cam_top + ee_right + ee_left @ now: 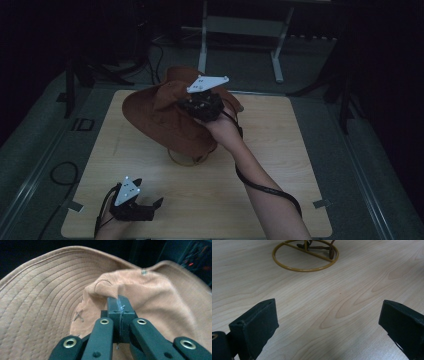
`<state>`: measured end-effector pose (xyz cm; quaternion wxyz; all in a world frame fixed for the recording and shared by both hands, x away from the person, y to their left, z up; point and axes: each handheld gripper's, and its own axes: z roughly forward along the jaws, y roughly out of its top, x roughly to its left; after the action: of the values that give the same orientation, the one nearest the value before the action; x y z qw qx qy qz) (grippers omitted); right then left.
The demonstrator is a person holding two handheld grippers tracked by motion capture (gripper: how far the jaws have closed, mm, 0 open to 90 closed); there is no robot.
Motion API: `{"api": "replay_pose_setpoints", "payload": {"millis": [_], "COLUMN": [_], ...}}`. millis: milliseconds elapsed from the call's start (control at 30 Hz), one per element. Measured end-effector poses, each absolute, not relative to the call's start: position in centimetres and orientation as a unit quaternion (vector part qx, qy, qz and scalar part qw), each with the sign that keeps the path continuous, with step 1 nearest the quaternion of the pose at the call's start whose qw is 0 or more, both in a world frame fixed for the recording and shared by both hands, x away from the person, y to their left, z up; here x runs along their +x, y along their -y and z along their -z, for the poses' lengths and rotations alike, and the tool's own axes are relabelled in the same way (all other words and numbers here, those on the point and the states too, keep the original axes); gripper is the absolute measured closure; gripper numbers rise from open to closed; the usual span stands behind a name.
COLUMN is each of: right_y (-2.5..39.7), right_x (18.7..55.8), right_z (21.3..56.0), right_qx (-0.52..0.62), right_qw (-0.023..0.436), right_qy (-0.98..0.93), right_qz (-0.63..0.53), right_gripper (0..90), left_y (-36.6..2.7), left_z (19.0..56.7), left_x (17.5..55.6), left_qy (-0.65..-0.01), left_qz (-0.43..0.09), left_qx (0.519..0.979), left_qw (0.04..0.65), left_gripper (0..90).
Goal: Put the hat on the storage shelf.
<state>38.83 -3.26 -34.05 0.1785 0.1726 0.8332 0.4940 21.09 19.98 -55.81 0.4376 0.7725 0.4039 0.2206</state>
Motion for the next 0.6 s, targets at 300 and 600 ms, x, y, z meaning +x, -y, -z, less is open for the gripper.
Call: {"api": "replay_pose_setpoints", "payload": {"millis": [300,600], "right_y": [3.7,6.1], "right_x": [38.5,37.7], "right_z": [34.7,33.1], "right_qx": [0.161,0.164], "right_qw": [0.168,0.168], "right_qy": [-0.837,-0.83], "right_qz": [-0.494,-0.506], "right_gripper": [72.5,48.1], "left_y": [-19.7,-19.9], "left_z": [56.0,55.9], "left_x": [21.1,21.1], "left_qy": [-0.402,-0.407], "left_qz": [-0.22,-0.224], "left_qx": [0.775,0.769], "left_qw": [0.436,0.439], "left_gripper": [2.6,2.6]}}
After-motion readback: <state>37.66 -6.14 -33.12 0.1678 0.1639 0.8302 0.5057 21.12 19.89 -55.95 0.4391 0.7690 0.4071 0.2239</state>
